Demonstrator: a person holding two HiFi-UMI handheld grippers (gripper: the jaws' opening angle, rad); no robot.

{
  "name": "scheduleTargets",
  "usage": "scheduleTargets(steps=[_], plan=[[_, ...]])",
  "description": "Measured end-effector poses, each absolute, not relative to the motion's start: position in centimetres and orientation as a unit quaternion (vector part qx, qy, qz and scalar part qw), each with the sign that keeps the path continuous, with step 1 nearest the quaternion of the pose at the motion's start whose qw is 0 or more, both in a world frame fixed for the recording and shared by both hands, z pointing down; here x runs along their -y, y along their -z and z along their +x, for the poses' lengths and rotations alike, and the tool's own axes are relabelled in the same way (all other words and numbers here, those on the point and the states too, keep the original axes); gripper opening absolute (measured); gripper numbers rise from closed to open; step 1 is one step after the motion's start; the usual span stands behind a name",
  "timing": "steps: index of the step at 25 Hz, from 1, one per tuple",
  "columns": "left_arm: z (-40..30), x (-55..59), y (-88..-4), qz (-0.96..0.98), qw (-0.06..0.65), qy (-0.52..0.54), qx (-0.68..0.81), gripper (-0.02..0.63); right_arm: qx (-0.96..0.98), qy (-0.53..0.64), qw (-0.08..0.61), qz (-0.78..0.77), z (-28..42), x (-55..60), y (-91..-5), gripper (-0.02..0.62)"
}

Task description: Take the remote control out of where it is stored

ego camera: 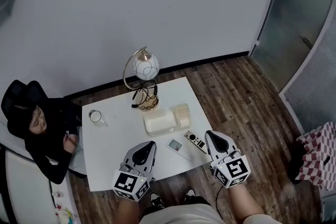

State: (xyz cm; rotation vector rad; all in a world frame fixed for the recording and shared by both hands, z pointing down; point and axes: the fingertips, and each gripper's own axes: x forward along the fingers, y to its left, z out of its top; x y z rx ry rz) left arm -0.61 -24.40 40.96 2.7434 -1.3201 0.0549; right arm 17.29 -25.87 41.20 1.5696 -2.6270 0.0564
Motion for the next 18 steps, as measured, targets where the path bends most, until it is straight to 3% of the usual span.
scheduleTargets(steps=[18], plan=[[0.03, 24.05, -40.35, 0.904, 0.039, -0.024, 0.425, 0.007, 0.857, -0.004, 0.046, 0.513, 17.23, 25.31, -40.98, 0.008]])
